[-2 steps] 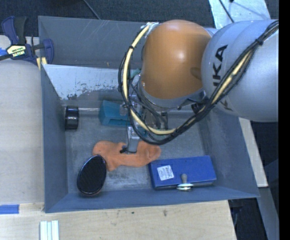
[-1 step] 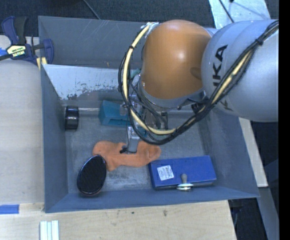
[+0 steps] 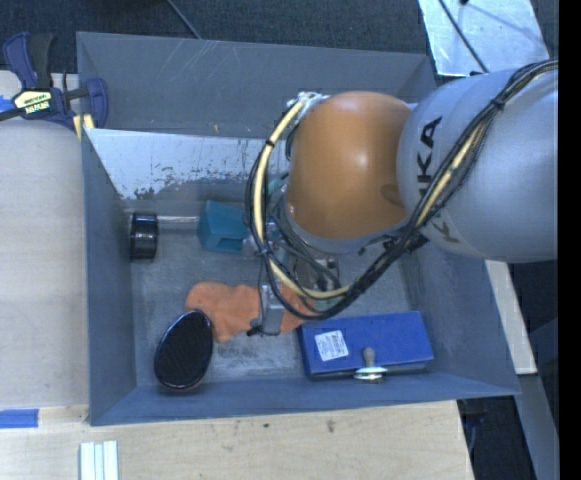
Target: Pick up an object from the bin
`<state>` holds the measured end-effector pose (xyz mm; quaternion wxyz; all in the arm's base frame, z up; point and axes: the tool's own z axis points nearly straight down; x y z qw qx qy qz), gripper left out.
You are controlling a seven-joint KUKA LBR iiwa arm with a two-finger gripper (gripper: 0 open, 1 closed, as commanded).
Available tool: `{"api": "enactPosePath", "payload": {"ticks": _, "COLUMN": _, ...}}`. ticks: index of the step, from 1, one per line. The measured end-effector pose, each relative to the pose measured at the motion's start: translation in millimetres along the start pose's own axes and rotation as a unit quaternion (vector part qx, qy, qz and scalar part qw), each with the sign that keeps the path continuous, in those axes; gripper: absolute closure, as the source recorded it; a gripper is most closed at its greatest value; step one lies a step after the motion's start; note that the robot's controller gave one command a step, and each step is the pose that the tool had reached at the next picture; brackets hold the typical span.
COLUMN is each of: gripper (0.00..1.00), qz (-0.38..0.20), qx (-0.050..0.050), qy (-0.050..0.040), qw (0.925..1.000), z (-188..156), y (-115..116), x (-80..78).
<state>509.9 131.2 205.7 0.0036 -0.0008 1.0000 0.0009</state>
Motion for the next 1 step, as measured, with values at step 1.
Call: {"api": "enactPosePath", "payload": {"ticks": 1, "gripper": 0.0, "qz": 0.043, "qx": 0.0, "qy": 0.0007, "qw": 0.9991, "z": 55.3, "y": -11.2, "x": -11.7}}
